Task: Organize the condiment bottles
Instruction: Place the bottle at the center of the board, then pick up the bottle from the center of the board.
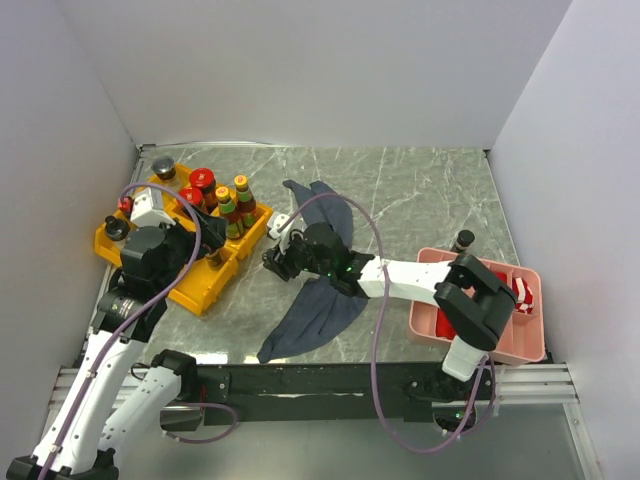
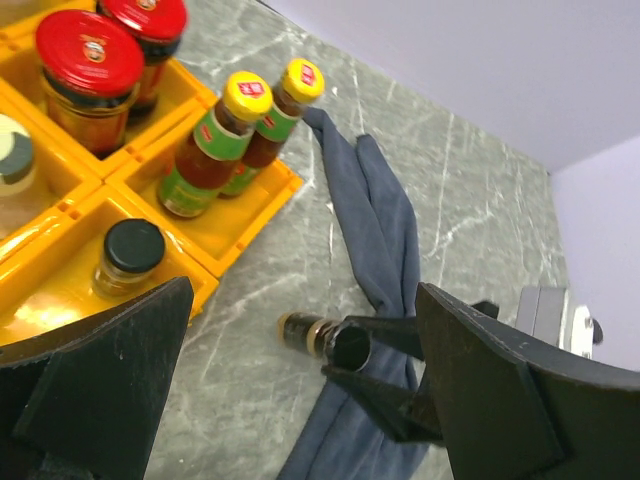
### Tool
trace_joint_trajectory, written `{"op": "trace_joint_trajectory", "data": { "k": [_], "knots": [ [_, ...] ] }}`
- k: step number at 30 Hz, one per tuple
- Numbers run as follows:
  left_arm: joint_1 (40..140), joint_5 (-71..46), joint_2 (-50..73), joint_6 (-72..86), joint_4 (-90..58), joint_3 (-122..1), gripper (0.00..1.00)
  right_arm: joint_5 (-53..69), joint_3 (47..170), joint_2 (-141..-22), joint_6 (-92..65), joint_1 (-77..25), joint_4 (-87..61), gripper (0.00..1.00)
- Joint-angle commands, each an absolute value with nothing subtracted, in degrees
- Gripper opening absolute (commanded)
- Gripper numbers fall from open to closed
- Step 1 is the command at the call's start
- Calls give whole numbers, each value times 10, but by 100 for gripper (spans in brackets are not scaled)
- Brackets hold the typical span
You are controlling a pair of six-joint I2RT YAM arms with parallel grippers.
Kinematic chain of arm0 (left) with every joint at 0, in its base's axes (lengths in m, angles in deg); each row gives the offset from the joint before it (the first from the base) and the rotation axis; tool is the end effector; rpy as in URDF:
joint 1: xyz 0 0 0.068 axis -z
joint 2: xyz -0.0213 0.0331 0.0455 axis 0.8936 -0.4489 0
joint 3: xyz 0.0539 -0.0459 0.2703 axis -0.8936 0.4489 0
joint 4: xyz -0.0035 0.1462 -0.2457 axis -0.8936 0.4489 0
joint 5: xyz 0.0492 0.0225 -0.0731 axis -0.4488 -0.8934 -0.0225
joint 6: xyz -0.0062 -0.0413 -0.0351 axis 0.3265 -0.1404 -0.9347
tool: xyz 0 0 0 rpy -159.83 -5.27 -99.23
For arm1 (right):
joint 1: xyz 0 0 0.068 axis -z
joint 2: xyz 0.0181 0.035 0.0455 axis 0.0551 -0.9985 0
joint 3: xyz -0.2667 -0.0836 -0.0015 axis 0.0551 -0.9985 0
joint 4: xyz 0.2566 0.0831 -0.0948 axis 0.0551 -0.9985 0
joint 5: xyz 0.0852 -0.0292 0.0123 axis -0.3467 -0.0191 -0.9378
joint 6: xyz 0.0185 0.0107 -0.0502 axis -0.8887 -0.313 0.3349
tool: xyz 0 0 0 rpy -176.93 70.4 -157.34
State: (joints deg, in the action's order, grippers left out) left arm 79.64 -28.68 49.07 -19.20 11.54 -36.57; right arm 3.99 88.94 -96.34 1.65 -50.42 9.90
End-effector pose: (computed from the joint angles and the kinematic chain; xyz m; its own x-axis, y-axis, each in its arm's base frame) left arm 0.1610 -0.0419 0.3601 -0.2835 -0.5498 -0.7857 -0.0294 0.8239 -0.5659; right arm 0.2313 0.3258 0.2217 -0.0496 -0.3062 -0.9507 -0.9166 0.3921 -0.0784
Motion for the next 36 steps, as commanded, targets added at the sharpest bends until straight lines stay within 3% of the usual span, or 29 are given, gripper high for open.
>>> {"op": "trace_joint_trajectory", "data": {
  "k": [1, 4, 5, 9, 11, 14, 17, 26, 32, 36],
  "knots": [
    [797, -324, 492, -200, 111, -362, 99, 76, 882, -994, -16, -519, 213, 37],
    [797, -333, 480, -205, 115, -361, 99, 97, 886, -1009, -25, -519, 208, 39],
    [797, -337, 474, -207, 121, -363, 99, 98, 892, -1013, -27, -519, 202, 46],
    [797, -355, 461, -210, 137, -369, 97, 115, 917, -1029, -35, -519, 157, 53],
    [797, -364, 460, -215, 141, -371, 97, 126, 918, -1032, -40, -519, 158, 66],
    [797, -371, 460, -216, 145, -372, 97, 123, 912, -1033, -41, -519, 169, 73],
    [797, -367, 461, -205, 145, -372, 97, 119, 914, -1030, -38, -519, 164, 100],
    [797, -290, 401, -131, 151, -419, 99, 176, 889, -901, -32, -517, 97, 100],
    [810, -247, 322, -115, 160, -444, 91, 385, 853, -728, -125, -511, -26, 100],
    [900, -293, 242, -125, 159, -457, 91, 437, 883, -659, -215, -484, -180, 100]
  ]
}}
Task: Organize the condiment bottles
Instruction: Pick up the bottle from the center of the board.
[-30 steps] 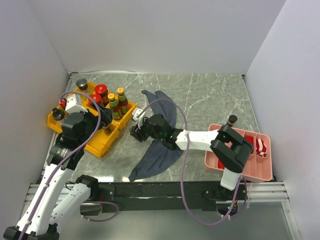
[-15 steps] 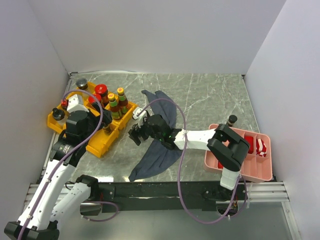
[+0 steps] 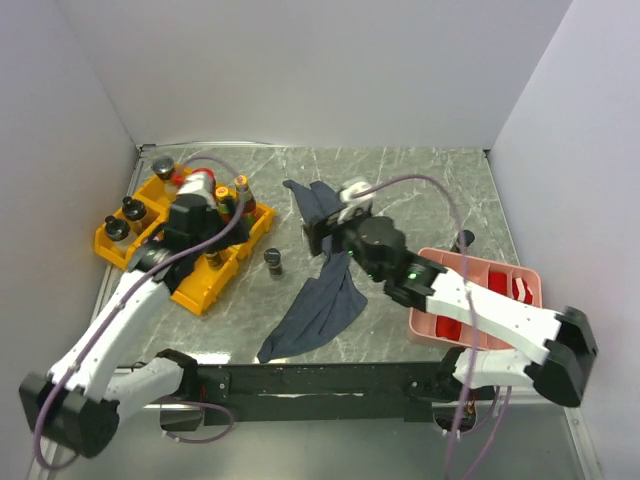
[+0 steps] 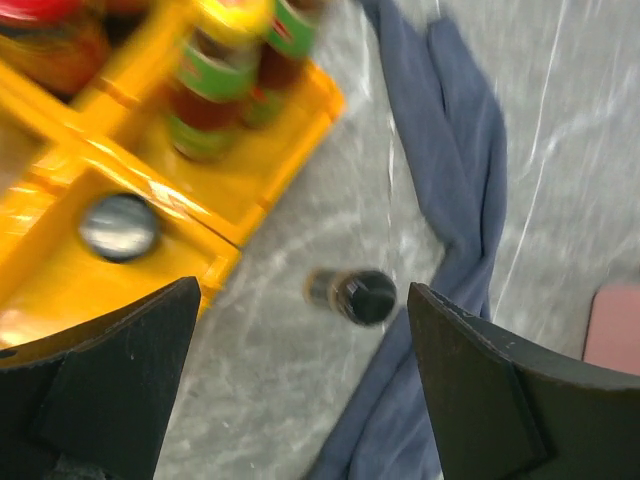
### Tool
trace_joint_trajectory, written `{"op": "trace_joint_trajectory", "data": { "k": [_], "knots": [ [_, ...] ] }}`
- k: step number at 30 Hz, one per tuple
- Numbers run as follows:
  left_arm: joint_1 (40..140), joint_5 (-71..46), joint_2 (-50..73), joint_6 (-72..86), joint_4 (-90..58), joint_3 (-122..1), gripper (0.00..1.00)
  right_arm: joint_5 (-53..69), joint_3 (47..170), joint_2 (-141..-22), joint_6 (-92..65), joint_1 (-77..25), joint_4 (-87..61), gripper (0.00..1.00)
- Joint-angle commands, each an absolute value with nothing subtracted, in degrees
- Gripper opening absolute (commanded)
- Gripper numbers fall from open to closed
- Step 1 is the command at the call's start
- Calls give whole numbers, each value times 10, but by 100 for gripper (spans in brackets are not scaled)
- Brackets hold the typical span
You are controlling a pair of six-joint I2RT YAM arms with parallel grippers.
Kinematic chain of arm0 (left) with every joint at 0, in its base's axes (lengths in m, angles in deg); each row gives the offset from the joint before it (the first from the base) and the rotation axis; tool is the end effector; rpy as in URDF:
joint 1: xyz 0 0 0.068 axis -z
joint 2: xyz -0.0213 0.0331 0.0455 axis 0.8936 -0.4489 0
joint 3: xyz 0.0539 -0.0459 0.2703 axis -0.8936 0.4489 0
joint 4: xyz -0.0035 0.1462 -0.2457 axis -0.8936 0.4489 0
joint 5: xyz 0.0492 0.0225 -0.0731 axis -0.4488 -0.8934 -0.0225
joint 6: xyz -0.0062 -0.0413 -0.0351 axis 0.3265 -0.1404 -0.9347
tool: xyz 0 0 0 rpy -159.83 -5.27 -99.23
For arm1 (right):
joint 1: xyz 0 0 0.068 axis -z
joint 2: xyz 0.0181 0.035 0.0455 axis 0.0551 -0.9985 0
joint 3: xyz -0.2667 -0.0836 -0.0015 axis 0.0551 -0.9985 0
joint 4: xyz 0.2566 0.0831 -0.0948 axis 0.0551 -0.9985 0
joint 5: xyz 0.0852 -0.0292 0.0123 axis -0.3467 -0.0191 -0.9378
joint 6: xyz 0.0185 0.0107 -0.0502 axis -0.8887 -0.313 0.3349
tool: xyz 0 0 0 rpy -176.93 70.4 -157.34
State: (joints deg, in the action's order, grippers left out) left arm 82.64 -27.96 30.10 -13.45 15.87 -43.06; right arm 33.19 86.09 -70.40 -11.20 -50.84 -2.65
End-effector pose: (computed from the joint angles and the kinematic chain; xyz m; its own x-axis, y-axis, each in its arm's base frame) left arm 0.2248 -0.0740 0.3338 -0.5376 -0.3697 -0.7578 -0.0684 0.9149 -0.3979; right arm 0.1926 0.2462 0.3337 -0.1209 -0.0385 -0.9919 -0.5828 0.8117 0.0396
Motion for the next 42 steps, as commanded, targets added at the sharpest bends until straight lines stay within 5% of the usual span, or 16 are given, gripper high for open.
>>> {"op": "trace_joint_trajectory", "data": {
  "k": [1, 11, 18, 26, 32, 37, 42],
  "knots": [
    [934, -320, 225, -129, 162, -471, 91, 431, 884, -650, -226, -468, -189, 100],
    [1000, -370, 78, -143, 159, -498, 78, 448, 764, -493, -302, -378, -141, 100],
    [1004, -376, 43, -152, 154, -502, 71, 454, 768, -504, -289, -374, -152, 100],
    [1007, -393, 54, -174, 192, -505, 26, 445, 770, -518, -285, -374, -157, 100],
    [1006, -432, 114, -210, 262, -541, 1, 441, 762, -508, -285, -373, -149, 100],
    [1007, -447, 141, -254, 316, -615, 1, 438, 761, -508, -278, -372, -153, 100],
    [1005, -604, 162, -397, 427, -655, 1, 437, 765, -510, -280, -369, -165, 100]
  ]
}}
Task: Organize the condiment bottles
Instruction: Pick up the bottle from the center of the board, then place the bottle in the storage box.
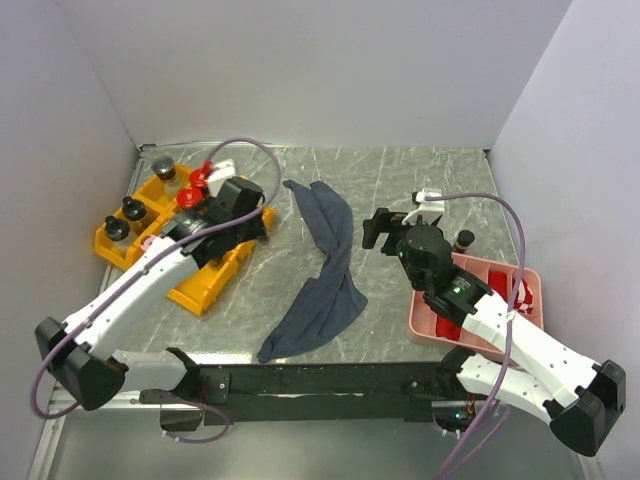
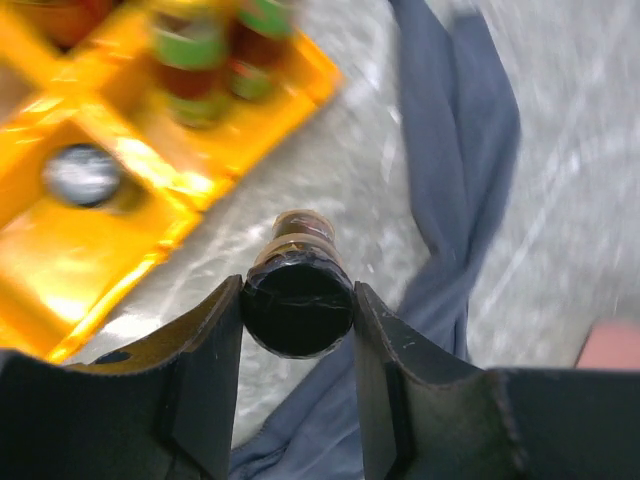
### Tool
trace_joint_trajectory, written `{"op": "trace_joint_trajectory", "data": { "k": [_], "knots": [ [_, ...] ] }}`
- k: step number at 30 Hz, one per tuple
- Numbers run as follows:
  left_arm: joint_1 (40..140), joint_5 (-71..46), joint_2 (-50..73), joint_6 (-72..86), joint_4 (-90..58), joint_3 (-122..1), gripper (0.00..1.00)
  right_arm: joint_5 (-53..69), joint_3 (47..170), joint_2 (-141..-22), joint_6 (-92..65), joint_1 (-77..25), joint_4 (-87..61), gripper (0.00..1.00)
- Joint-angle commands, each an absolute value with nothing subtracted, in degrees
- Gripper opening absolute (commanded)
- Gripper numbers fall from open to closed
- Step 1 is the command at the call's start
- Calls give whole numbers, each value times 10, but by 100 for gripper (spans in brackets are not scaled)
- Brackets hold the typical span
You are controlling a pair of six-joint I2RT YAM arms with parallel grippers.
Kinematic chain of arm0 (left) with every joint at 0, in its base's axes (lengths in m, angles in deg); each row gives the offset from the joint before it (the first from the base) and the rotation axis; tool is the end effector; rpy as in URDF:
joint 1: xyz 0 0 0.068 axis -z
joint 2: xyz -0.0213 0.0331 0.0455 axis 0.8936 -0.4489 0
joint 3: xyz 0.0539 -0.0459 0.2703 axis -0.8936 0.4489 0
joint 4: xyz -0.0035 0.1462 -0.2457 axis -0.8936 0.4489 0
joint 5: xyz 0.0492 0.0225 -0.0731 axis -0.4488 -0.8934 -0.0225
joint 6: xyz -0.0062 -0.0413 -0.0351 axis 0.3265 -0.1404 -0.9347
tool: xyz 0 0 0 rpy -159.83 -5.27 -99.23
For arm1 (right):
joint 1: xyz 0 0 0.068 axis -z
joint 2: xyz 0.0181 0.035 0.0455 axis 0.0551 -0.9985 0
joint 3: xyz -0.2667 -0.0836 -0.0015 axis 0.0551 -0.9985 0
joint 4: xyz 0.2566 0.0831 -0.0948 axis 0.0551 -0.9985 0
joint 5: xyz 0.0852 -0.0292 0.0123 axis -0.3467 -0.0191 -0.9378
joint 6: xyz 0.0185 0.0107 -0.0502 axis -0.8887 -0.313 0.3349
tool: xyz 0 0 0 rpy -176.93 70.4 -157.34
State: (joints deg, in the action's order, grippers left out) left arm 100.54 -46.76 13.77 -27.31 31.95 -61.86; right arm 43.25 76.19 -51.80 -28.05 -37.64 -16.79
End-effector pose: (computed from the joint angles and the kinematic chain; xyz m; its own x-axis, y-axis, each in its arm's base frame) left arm 0.2367 -0.1596 0.3605 -0.6053 -0.3512 -0.7143 -0.1981 0.9356 -0.2922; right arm 0.1865 0.1385 0.3235 -0.2394 0.2188 -0.9459 -0.1541 0.9534 0.2595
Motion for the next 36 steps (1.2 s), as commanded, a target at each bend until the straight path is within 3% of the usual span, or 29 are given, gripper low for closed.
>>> {"op": "trace_joint_trajectory", "data": {
  "k": [1, 7, 11, 24, 36],
  "knots": [
    [999, -619, 160, -412, 445, -662, 1, 436, 764, -509, -280, -370, -165, 100],
    [939, -631, 149, -529, 589, -710, 1, 438, 754, -498, -278, -369, -161, 100],
    [887, -631, 158, -578, 629, -674, 1, 439, 755, -497, -278, -368, -161, 100],
    [753, -556, 177, -499, 429, -515, 1, 431, 752, -503, -278, -368, -155, 100],
    [745, -536, 89, -469, 357, -501, 20, 433, 752, -509, -271, -368, -153, 100]
  ]
}}
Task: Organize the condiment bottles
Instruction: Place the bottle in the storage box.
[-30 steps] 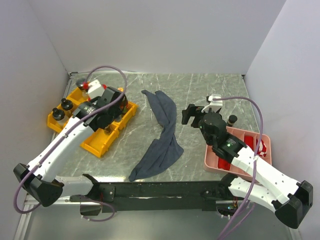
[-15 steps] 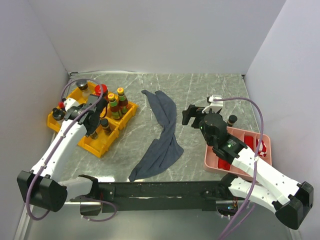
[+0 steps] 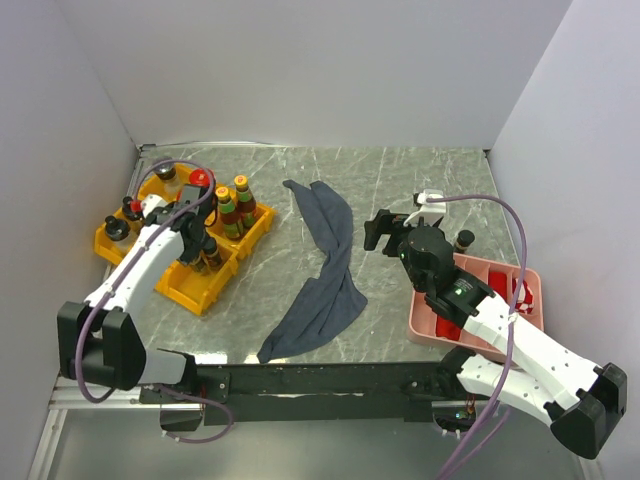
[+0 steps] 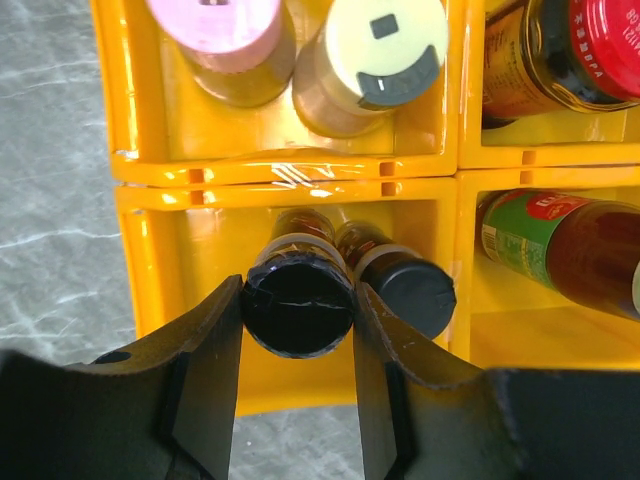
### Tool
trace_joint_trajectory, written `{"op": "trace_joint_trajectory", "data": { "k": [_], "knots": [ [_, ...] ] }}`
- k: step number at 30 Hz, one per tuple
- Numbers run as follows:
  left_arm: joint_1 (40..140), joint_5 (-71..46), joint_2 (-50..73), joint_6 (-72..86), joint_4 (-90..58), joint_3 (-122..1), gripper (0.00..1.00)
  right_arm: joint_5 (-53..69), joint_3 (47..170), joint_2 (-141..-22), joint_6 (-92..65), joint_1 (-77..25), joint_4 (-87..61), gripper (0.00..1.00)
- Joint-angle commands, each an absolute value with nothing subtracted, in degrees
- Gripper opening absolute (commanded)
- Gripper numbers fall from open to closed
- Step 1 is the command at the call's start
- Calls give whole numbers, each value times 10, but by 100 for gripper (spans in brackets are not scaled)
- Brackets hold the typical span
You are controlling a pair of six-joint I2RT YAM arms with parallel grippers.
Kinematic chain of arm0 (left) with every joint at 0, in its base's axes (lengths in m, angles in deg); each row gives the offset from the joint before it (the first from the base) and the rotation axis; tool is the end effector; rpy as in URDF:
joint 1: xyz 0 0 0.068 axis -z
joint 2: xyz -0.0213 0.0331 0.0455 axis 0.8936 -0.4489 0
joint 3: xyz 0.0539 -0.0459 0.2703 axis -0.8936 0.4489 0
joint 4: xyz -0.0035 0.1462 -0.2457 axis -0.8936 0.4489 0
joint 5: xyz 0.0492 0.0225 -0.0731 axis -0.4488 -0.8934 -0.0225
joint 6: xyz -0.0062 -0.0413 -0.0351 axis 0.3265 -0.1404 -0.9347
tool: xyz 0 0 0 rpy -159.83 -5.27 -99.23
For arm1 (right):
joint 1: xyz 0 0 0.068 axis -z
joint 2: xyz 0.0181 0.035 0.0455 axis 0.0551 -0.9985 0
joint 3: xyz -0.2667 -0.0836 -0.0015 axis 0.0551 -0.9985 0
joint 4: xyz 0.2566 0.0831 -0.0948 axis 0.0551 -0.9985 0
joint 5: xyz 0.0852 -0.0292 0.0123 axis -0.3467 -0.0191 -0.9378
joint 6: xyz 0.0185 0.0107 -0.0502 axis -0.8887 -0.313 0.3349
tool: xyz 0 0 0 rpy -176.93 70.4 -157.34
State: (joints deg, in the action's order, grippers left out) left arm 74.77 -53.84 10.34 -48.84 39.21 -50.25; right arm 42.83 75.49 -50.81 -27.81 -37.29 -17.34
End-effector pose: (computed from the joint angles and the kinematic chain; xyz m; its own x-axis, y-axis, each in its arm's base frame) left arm 0.2713 -0.0346 0.2716 -0.3100 -0.7270 -0.6127 -0.8505 0.5000 -0.1630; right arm 0.1843 0.1351 0.3214 -0.2432 0.2129 -0.9463 -0.1550 0.9545 0.2546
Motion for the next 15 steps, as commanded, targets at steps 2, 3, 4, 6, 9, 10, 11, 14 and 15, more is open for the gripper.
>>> {"op": "trace_joint_trajectory", "data": {
  "k": [2, 3, 4, 6, 9, 10, 11, 14, 15],
  "knots": [
    [745, -552, 81, -474, 368, -504, 28, 433, 752, -509, -271, -367, -151, 100],
    [745, -556, 73, -476, 372, -503, 31, 432, 752, -509, -271, -367, -150, 100],
    [745, -559, 69, -477, 376, -505, 37, 431, 752, -510, -271, -367, -150, 100],
    [745, -564, 65, -477, 375, -503, 42, 430, 753, -510, -271, -367, -149, 100],
    [745, -549, 65, -458, 349, -494, 56, 428, 753, -513, -269, -367, -150, 100],
    [745, -547, 65, -454, 345, -493, 62, 428, 753, -514, -269, -367, -150, 100],
    [745, -544, 66, -452, 341, -490, 63, 428, 753, -513, -268, -367, -151, 100],
    [745, -547, 68, -451, 345, -492, 67, 428, 751, -512, -268, -367, -150, 100],
    [745, -552, 69, -451, 355, -495, 68, 428, 751, -512, -268, -367, -150, 100]
  ]
}}
